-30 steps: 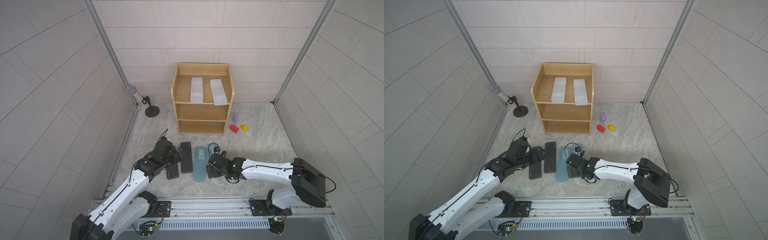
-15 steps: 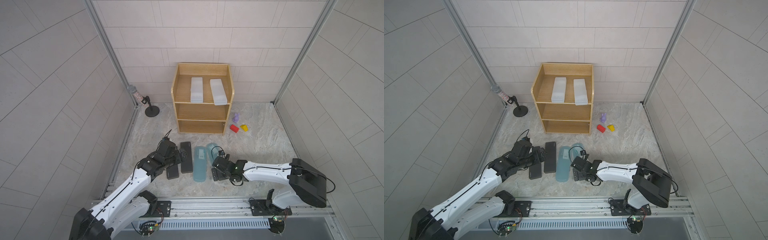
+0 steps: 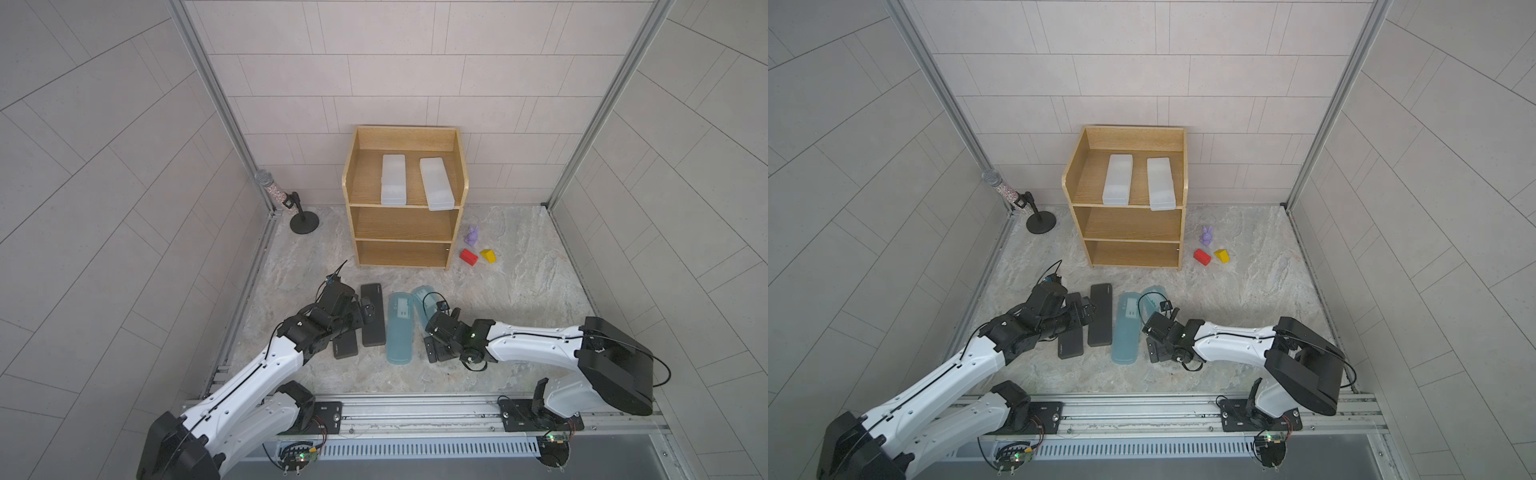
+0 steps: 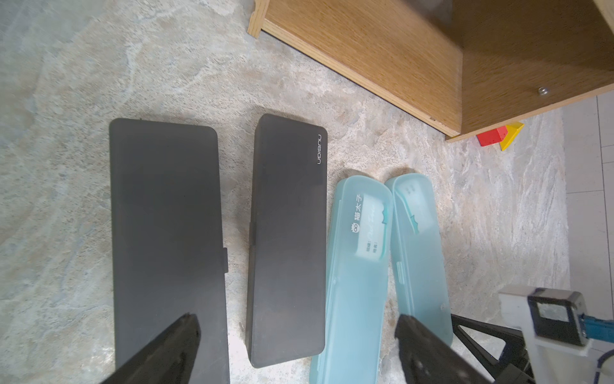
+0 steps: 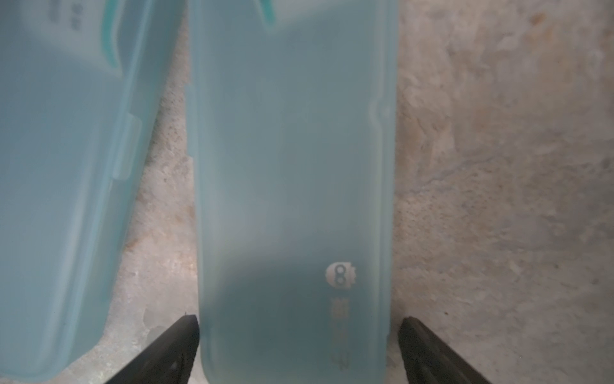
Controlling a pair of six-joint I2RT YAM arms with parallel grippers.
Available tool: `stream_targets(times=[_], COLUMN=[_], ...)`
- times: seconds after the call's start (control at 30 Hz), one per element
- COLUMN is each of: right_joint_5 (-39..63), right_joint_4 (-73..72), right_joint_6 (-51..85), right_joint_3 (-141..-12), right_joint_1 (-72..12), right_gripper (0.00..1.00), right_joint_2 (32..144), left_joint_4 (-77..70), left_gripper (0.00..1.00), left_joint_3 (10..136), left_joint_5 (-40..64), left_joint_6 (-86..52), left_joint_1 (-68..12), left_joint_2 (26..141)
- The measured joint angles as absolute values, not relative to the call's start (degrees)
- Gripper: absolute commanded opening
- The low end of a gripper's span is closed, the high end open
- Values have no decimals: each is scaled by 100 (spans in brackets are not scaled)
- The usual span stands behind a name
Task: Place the pencil cases on the shelf according to color
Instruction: Pick up the pencil case from the center of the board.
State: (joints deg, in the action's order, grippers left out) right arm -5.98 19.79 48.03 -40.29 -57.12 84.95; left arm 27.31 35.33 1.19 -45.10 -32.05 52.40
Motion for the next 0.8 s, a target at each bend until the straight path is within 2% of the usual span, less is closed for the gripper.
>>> stream_targets(times=[0.17, 0.53, 0.8], right_joint_5=[-784, -1273, -1352], right_joint_4=[1966, 1868, 2427], right_joint_6=[4797, 5155, 5260], right_joint_3=[-4239, -4147, -3940], right_joint_1=[-5826, -6084, -6283], right_gripper=[92, 62, 57], right_joint_2=[8788, 8814, 8095], left_joint_4=[2797, 2836, 2904], left_gripper=[100, 100, 100], left_joint_3=[3533, 3533, 3533], left_joint_5=[51, -12, -27], left_joint_6=[-4495, -4397, -4392], left_joint_1=[-3205, -3205, -3205], left_joint_2=[5216, 5190, 5124])
